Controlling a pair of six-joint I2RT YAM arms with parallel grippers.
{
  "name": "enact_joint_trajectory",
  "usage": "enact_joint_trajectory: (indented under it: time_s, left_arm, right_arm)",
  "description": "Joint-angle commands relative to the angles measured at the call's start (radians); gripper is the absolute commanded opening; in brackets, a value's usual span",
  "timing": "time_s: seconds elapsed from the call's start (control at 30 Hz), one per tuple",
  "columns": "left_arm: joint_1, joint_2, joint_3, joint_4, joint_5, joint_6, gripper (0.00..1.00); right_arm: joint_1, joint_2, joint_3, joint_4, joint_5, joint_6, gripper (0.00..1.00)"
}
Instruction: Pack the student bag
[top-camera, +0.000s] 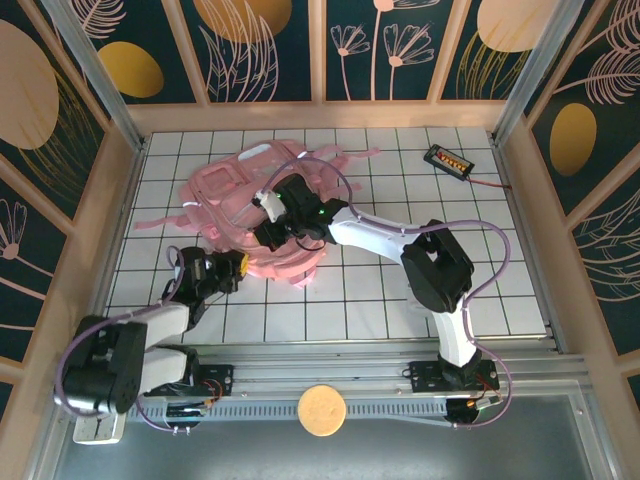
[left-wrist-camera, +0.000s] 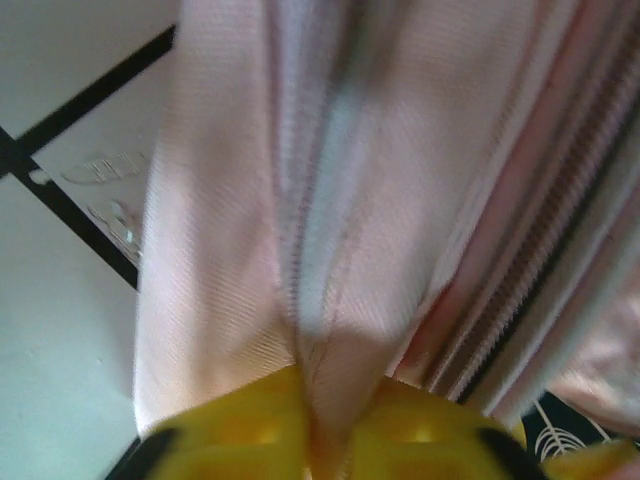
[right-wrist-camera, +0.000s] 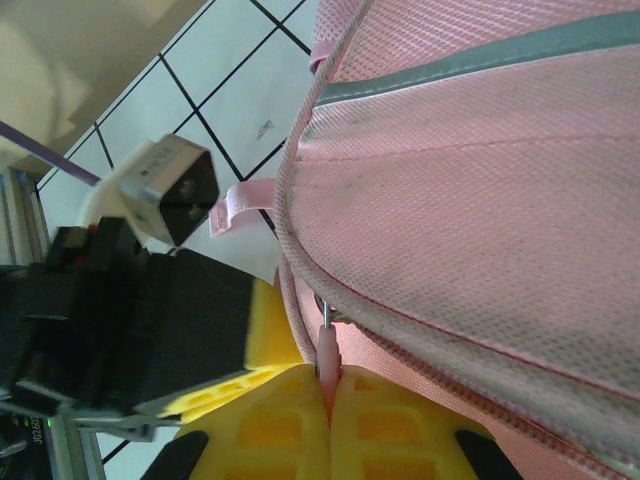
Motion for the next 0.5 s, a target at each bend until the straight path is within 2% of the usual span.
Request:
enact_joint_trajectory:
  time_s: [0.0,0.13,0.33,0.47]
  left_arm:
    - [-0.006,0.02,0.003,0.134,-0.054,-0.039,0.0]
    - [0.025,-0.091,0.012,-0.072,-0.123,0.069,0.0]
    - [0.18,-0.195,0.002,-0.224,-0.084,0.161,0.0]
    - [0.244,-0.19,0.027,-0.25,-0.05,0.203,0.0]
  right_arm:
    - [0.003,-0.016,0.002,0.044,0.023,0.0,0.0]
    - [-0.008,-0.029,-0.002,-0.022,0.063,-0.04,0.0]
    - [-0.07,-0.087,-0.066,-0.133,0.109,-0.097,0.0]
    - [-0.118,-0.113,-0.102,-0.182,0.151,-0.12,0.0]
